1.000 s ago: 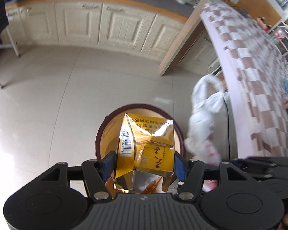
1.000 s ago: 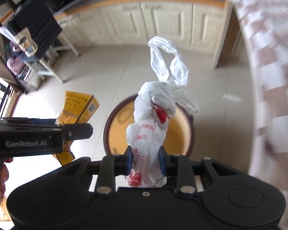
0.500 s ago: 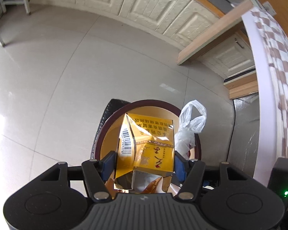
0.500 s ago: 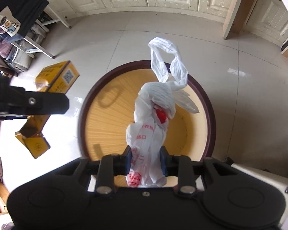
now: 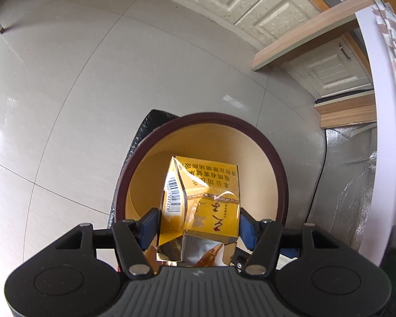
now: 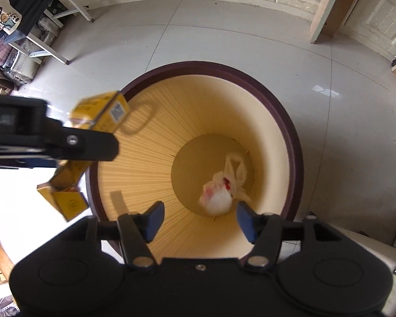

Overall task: Collect trash
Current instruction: 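Open right tool to drop the bag while left tool drops the yellow box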

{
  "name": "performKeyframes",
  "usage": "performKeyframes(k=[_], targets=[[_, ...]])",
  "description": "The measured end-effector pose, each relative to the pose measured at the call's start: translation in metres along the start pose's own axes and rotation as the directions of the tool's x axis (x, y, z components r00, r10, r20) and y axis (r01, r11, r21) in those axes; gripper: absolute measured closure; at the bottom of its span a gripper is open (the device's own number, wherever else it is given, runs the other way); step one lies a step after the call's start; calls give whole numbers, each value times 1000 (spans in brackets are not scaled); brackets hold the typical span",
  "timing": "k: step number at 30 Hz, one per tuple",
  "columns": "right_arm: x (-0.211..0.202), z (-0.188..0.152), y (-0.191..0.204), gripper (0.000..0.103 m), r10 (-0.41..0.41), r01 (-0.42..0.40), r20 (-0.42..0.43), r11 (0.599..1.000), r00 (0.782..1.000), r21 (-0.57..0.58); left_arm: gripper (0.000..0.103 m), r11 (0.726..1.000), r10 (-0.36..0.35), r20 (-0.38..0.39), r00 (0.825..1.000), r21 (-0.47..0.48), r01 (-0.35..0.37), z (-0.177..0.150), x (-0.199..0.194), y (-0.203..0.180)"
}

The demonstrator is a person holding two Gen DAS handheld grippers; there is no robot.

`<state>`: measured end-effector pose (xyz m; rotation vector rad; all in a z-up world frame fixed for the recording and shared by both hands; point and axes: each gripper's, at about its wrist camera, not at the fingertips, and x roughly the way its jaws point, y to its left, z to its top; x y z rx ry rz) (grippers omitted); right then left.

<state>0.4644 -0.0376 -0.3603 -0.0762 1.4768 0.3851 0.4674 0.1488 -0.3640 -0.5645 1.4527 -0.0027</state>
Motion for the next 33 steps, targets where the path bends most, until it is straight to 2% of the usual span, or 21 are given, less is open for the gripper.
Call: performKeyframes(k=[11,12,13,15,25,33], targets=[[-20,-3,-14,41,-7,7,-16,1000,1000,8,39,1000,16,-14,1000,9,-16,7,23,-5],[-20,-3,-15,41,-8,8,-14,1000,1000,12,33,1000,23,-9,1000,15,-23,7,24,-7],[-20,-3,-16,41,-8,8,-13,1000,1000,15,22,999,31,-7,1000,18,-30,8,25,-8],[-21,-4,-18,41,-10,10,-13,1000,1000,21,16,999,47,2,999,28,-47,8,24,-11],[-23,-7,-19,41,-10,10,-16,999,1000,31,16,993,95,-30,995,77,-92,0,24,-9],[-33,-11,-22,40,-40,40,9,997,999,73,14,981,135,-13,991,142,-132,-10,12,-6]])
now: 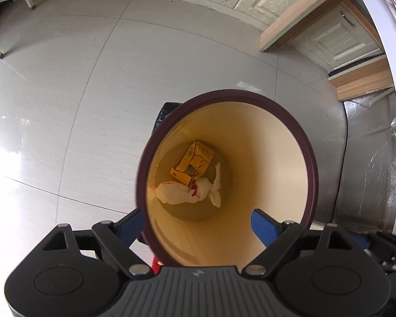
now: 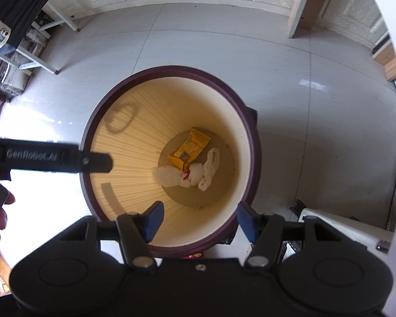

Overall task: Collect trash
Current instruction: 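Open right tool to drop the bag while left tool drops the yellow box, then move both tools back toward the trash on the table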

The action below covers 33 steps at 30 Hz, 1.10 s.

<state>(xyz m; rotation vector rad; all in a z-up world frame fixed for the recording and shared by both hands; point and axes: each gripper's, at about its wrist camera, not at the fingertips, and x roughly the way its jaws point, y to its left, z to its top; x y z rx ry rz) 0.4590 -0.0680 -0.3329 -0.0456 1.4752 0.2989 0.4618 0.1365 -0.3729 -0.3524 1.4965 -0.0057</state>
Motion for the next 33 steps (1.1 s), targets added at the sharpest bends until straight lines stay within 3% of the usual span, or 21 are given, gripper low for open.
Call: performKeyframes(k=[9,15,16,23,33], targets=[[-14,-14,-5,26,-51,50,30,998,998,30,6,998,39,26,999,47,-41,-19,-22,12],[-30,-27,-4,11,-86,84,57,996,995,30,0,997,42,37,998,70,-44,-39,-38,16],[-33,-29,-4,5,-95,93,63,995,993,29,0,996,44,40,998,76,-47,-42,-40,16],[-61,-44,3,0,-140,141,120,990,983,5,0,993,58,89,994,101,-67,-65,-66,18],[-99,-75,10,0,-132,133,178,991,975,8,0,988,64,177,982,125,-87,-105,-111,14]])
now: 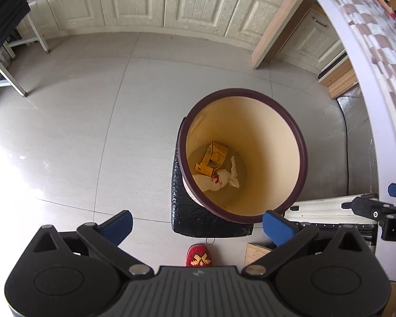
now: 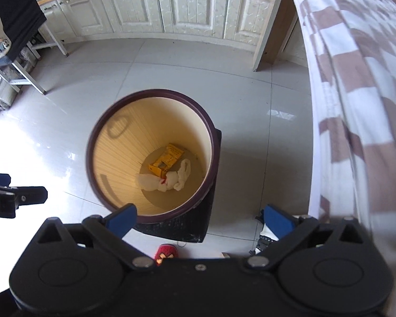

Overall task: Collect trash
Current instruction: 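Move both tools back toward the trash on the table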

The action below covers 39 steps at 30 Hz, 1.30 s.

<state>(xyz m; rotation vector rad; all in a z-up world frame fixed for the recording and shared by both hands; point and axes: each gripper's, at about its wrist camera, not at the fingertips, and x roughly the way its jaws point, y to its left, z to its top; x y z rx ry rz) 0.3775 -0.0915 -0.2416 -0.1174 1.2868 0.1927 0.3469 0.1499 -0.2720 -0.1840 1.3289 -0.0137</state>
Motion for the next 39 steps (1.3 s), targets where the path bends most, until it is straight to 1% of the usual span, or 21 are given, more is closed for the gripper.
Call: performKeyframes(k=[5,9,13,16,19,22,28,33,36,39], targets=[[-38,-5,2,0,21,-21,65,1000,998,3,0,1000,0,62,998,-2,0,-13,-35,-2],[-69,-10,-2,0,3,-4,103,1000,995,11,0,1000,-5,105,994,-4,6,-18,-61,-5],[-100,-18,-12,0,24,-31,152,999,988,44,0,1000,-7,160,987,19,4,-22,-89,-17],[-126,-26,-20,0,14,-27,209,998,978,58,0,1000,-15,203,979,29,9,-25,-110,-32],[-152,-33,-32,0,4,-25,264,997,965,75,0,999,-34,252,967,50,22,-28,-129,-51],[-176,-40,-47,0,-5,-23,322,996,947,84,0,997,-47,301,952,69,28,-32,-147,-75],[-216,-59,-89,0,-38,-4,416,995,908,99,0,993,-84,377,922,109,46,-40,-174,-131],[-239,-79,-135,0,-68,13,468,993,881,120,0,986,-118,424,898,158,55,-48,-186,-184],[-247,-94,-163,0,-84,24,488,991,869,128,0,982,-129,438,889,180,54,-53,-188,-216],[-251,-108,-189,0,-92,31,499,991,862,130,0,977,-146,450,881,204,58,-60,-189,-247]])
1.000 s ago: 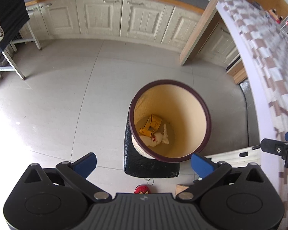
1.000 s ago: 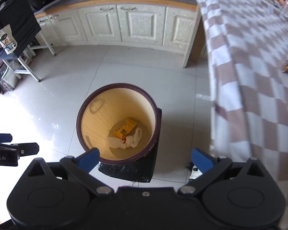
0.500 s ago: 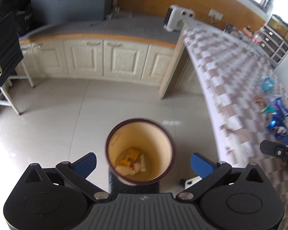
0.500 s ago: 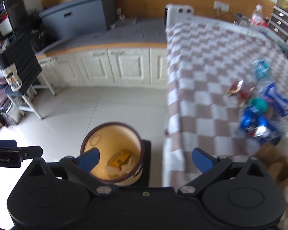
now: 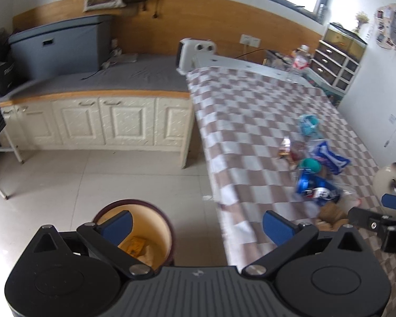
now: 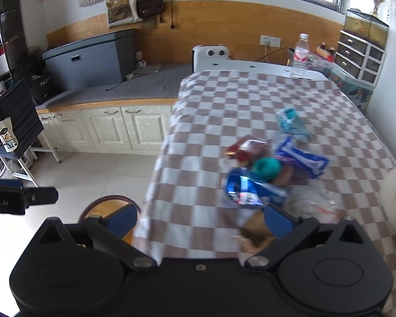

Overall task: Collect trash
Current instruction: 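Move both tools back toward the trash on the table, then grasp the brown cardboard piece with the right tool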

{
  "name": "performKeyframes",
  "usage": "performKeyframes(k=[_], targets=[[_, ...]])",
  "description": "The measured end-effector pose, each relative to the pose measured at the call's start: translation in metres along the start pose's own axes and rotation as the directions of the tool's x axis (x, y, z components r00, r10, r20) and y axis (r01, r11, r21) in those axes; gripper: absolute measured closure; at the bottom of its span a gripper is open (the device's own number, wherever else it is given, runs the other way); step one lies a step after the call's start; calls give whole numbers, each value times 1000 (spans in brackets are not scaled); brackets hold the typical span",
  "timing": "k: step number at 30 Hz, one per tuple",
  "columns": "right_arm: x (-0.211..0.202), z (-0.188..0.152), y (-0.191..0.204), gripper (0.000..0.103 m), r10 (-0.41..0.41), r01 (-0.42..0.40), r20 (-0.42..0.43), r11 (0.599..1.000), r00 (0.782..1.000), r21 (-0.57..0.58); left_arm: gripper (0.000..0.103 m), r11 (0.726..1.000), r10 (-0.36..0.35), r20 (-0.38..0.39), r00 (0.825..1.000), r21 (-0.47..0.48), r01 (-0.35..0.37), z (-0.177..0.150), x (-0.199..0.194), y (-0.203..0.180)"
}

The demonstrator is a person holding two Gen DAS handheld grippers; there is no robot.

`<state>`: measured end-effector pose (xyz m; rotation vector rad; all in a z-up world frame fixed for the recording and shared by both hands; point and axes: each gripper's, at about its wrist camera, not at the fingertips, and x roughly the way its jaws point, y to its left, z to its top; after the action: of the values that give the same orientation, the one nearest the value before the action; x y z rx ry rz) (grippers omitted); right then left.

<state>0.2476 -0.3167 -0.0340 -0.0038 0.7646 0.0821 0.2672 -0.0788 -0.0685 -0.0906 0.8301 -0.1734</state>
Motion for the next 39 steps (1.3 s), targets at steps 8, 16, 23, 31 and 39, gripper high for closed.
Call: performKeyframes(k=[8,16,23,31,39], targets=[[-11,-17,-66,0,35,-33,22,998,999,-62,0,999,-41,34,999,11,40,-4,4,-68],[38,-26,-120,0,241,-257,-94,940,966,-225,0,996,-84,51,995,-7,84,7,10,-105],[96,-41,-140,0,352,-430,-274,846,895,-315,0,984,-159,35,987,-69,161,21,29,-123],[107,-46,-144,0,501,-582,-327,778,801,-237,0,942,-267,-26,963,-216,256,33,73,-134],[95,-61,-118,0,393,-460,-250,820,885,-341,0,935,-273,-110,956,-266,236,45,132,-153]])
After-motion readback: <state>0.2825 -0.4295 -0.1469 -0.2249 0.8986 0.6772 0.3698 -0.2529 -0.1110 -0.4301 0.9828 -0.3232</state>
